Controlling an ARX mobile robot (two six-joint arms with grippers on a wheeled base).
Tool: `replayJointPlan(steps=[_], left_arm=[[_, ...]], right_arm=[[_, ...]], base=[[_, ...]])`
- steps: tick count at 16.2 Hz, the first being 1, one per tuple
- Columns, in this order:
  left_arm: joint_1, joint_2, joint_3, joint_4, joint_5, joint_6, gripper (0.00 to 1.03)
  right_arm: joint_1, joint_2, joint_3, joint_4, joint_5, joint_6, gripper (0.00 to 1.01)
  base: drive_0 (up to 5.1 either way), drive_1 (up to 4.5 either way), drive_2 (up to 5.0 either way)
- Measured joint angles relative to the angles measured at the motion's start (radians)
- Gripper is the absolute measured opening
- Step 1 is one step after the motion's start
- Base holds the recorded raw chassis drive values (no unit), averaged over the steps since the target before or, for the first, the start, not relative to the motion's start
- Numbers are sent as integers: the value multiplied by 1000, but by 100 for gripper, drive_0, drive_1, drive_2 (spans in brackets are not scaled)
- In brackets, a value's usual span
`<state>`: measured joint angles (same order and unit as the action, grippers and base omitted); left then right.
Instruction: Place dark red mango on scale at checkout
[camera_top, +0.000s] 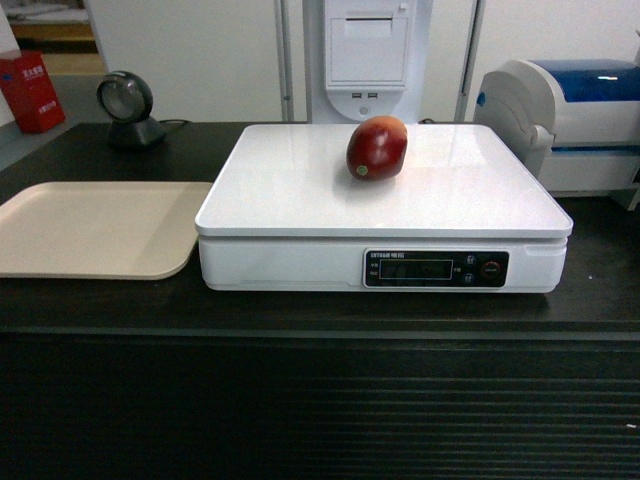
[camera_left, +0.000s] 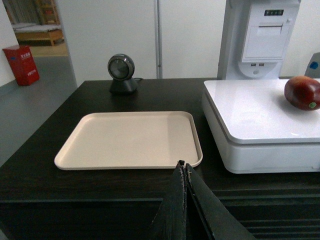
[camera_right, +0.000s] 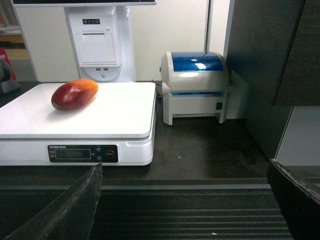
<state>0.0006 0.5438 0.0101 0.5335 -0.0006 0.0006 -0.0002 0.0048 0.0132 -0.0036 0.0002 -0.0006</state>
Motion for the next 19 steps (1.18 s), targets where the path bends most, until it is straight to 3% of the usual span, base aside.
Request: replayJointPlan(steps=[8,19], left_arm=[[0,-253,0,-243,0,0,2],[0,-379,0,-373,0,0,2]], right_arm=[[0,0,0,0,0,0,98],[0,0,0,0,0,0,98]], base=[[0,0,0],[0,0,0]])
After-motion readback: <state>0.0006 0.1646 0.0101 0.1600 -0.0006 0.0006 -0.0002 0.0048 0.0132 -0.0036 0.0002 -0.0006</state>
